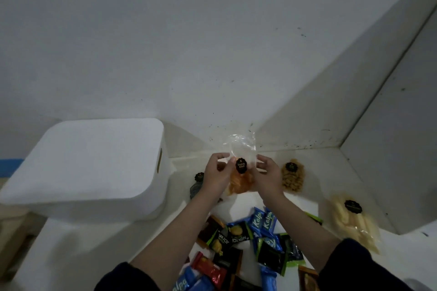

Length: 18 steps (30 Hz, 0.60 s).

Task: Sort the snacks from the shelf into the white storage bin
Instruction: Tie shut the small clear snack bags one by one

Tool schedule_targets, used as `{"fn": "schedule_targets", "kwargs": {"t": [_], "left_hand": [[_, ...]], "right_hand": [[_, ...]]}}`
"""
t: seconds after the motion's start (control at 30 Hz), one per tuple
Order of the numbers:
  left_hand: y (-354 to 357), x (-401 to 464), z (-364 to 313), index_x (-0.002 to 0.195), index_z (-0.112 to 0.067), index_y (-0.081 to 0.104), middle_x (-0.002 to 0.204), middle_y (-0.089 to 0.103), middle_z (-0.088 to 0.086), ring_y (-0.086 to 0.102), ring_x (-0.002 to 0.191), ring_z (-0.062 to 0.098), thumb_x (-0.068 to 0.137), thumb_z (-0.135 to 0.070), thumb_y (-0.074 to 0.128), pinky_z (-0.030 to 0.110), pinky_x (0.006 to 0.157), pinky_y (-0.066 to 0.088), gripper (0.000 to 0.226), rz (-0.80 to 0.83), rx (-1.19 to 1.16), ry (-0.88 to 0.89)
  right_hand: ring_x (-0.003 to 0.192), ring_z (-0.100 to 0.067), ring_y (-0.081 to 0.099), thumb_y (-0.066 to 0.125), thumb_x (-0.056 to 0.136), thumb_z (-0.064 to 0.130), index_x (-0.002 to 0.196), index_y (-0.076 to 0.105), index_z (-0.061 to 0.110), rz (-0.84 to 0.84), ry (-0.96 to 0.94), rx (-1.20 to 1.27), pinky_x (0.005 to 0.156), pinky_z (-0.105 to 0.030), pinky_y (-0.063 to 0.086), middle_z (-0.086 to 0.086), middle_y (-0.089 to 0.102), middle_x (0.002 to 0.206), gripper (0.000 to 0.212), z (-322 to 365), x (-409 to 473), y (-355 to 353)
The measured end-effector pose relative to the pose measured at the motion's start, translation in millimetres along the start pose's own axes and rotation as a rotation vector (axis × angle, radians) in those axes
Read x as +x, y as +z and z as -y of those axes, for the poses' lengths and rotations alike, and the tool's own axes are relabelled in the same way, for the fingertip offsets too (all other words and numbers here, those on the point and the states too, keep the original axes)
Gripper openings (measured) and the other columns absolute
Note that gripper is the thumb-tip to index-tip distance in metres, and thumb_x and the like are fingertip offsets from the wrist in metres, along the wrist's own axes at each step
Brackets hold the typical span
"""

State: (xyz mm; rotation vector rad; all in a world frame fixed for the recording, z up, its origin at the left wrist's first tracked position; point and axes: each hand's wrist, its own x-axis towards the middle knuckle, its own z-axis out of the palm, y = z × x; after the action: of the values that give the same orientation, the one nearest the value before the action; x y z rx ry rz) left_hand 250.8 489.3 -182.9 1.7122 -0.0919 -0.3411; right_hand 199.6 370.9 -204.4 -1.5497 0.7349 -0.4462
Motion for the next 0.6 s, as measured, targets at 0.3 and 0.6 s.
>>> {"fn": "schedule_targets", "kwargs": {"t": [0.3, 0.6], "left_hand": [[-52.6, -82.9, -57.1, 0.097, -0.011, 0.060, 0.096, 0.066, 0.008, 0.064, 0.083, 0.016, 0.091, -0.007, 0.058, 0.025, 0.065, 0.055, 0.007, 0.126, -0.172, 0.102], [-90.8, -154.7, -96.8, 0.098, -0.018, 0.062, 0.085, 0.072, 0.002, 0.068, 0.071, 0.017, 0.091, -0.017, 0.061, 0.031, 0.064, 0.052, 0.008, 0.301, -0.102, 0.123]], "right_hand": [[0.082, -0.011, 0.059, 0.070, 0.084, 0.020, 0.114, 0.060, 0.019, 0.184, -0.169, 0.065, 0.064, -0.016, 0.049, 0.000, 0.061, 0.093, 0.032, 71.5, -101.6, -43.0], [0.065, -0.014, 0.061, 0.061, 0.090, 0.017, 0.082, 0.064, 0.012, 0.221, -0.206, 0.246, 0.065, -0.032, 0.049, -0.002, 0.068, 0.079, 0.010, 124.2, -158.6, -64.4]]}}
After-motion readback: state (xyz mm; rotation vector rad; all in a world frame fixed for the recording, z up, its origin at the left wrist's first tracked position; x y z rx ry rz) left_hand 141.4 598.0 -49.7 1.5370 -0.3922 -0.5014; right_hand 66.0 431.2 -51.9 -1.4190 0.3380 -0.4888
